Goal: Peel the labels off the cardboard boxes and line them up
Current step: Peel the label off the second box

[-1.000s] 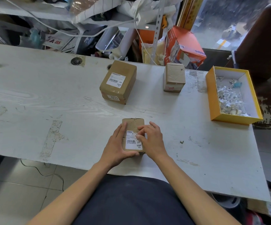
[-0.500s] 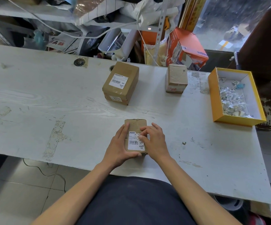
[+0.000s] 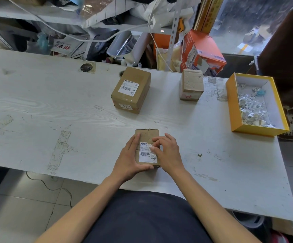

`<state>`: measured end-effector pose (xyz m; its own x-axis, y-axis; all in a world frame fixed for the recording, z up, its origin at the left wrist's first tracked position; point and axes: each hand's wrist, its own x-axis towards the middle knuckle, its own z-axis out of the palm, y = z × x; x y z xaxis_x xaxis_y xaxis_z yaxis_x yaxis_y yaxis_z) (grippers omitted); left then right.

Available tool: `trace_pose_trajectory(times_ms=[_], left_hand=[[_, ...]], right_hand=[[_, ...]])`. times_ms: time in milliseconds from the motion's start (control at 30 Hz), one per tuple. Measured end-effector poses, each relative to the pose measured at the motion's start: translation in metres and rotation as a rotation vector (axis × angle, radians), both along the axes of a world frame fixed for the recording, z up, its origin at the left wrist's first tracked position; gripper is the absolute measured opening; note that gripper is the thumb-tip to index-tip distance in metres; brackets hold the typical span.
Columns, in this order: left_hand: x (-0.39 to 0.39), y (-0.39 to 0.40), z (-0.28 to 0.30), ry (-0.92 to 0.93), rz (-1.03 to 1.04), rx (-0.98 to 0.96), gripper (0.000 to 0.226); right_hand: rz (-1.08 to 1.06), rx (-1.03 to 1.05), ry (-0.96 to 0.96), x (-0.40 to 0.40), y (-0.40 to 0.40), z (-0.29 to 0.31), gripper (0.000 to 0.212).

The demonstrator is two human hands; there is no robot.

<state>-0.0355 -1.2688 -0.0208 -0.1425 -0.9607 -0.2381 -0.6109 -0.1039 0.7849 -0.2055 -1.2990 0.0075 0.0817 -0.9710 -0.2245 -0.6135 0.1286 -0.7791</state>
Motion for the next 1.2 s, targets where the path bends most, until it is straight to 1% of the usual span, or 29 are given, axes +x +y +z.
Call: trace_pose_trajectory(times_ms=[300,767,1200], left_hand=[[-0.0004,-0.0005,-0.0013,-0.006,-0.001,-0.001,0.127],[-0.0002,-0.0002,-0.0020,-0.008,-0.001,-0.009,0.127],[0.0001,-0.0005,-0.0034,-0.008,0.002,-0.002,0.127]], right_hand=[[-0.004,0.017,-0.016,-0.0009,-0.0008,0.0025,0.013],[-0.007,0.021,-0.027,-0.0011,-0.0006,0.0044,0.015],[-0.014,0.022,-0.048,-0.0028,-0.0003,0.0005,0.011]])
